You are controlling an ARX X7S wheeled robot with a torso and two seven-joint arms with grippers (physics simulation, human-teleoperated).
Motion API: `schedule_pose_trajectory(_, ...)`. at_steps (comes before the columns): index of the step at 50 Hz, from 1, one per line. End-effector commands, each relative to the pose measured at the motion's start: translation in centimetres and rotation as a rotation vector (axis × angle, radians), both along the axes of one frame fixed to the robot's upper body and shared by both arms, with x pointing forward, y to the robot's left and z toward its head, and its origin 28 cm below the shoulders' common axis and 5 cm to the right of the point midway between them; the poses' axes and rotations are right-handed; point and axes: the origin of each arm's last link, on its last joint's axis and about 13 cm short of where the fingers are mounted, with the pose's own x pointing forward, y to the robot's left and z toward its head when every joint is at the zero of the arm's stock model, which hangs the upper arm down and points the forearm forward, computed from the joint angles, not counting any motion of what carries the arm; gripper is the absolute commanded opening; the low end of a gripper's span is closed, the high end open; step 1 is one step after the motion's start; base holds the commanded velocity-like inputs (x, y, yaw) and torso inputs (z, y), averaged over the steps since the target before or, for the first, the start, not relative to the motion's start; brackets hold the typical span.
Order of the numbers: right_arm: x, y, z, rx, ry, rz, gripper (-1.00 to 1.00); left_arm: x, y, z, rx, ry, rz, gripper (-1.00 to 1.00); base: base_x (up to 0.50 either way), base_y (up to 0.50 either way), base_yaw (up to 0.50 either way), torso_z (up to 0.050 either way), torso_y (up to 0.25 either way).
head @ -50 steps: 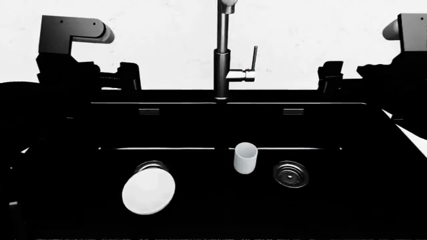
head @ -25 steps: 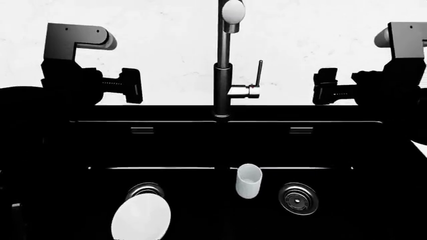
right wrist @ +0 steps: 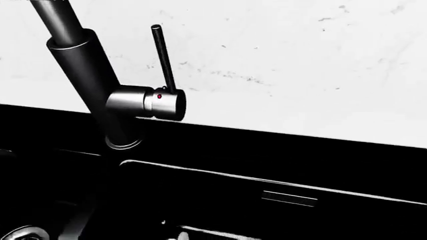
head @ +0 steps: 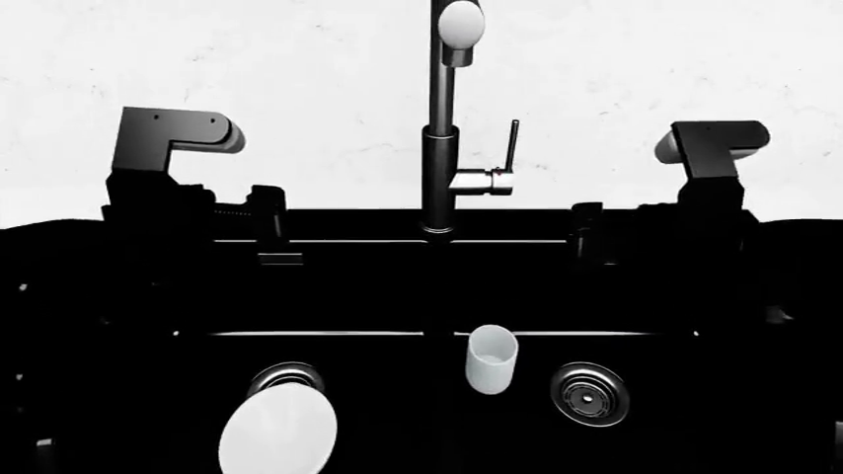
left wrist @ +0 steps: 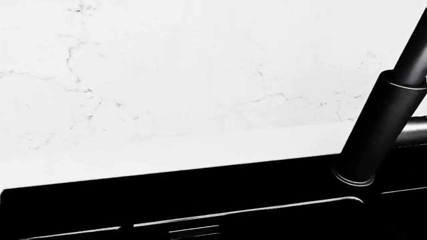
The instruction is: Pick the cup and bowl from the sink and place them on the counter for drying.
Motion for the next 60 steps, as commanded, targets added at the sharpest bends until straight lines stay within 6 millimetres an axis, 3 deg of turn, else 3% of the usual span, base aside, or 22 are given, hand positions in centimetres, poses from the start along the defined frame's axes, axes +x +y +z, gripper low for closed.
schedule_pose_trajectory(1, 1.1, 1.3, -3.3, -0.003, 0.098, 0.058, 1.0, -0.5, -0.1, -2.2, -0.005, 0.053, -0.004, 1.0, 0.0, 0.0, 0.0, 0.0, 0.0)
schedule_pose_trajectory(17, 4.3, 2.8, -7.5, -0.043, 0.232, 0.085, 1.0, -0.7, 0.1, -4.1, -0.019, 0.085, 0.004, 1.0, 0.0, 0.0, 0.0, 0.0, 0.0)
schedule_pose_trajectory(25, 5.6, 3.6, -8.4, -0.022, 0.245, 0.118, 1.0, -0.5, -0.1, -5.0, -0.022, 0.094, 0.005, 1.0, 0.0, 0.0, 0.0, 0.0, 0.0)
schedule_pose_trajectory(60, 7.8, 6.3, -12.4, -0.055, 0.342, 0.209, 1.0, -1.1, 0.3, -6.7, -0.036, 0.105, 0.023, 1.0, 0.0, 0.0, 0.0, 0.0, 0.0)
